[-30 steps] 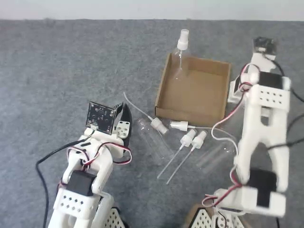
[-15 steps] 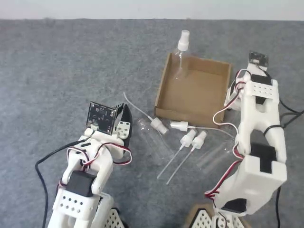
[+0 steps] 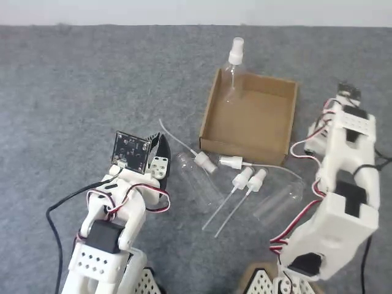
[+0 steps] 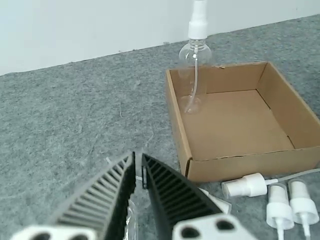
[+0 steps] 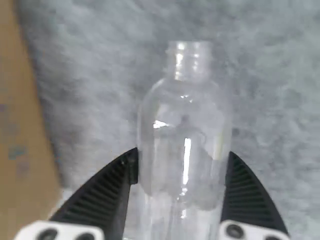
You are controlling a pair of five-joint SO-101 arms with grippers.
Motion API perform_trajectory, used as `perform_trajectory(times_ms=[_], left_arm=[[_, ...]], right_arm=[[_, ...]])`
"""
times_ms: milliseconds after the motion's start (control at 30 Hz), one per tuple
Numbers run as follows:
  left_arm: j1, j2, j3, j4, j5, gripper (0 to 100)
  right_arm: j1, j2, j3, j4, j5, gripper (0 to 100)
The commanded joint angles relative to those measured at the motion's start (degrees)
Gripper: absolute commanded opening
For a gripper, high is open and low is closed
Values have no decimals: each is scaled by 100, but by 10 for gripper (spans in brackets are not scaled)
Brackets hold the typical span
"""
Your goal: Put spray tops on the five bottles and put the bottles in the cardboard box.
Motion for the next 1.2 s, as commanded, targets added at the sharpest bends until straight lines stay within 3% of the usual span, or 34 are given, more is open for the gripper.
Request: perform_trajectory(times_ms=[0,200,500,633,800,1000,1167], left_arm=[[0,97,-119,-123,-18,11],[18,712,-593,132,-26,11],[70,3842,-2158,149,-360,13],[79,5231,-2949,290,-440,74],[554,6409,-3934,1134,-1064,160],[1196,7007,-4268,1160,-1213,163],[1240,7473,-4611,1160,-1196,163]], right_arm=[[426,-163,-26,127,659,208],[927,-171,-53,277,1670,208],[1305,-171,-9,286,3024,208],[1455,-180,-9,295,3130,196],[1525,-180,-9,295,3138,96],[1543,-198,211,277,3288,148],[1569,-796,835,224,3631,151]])
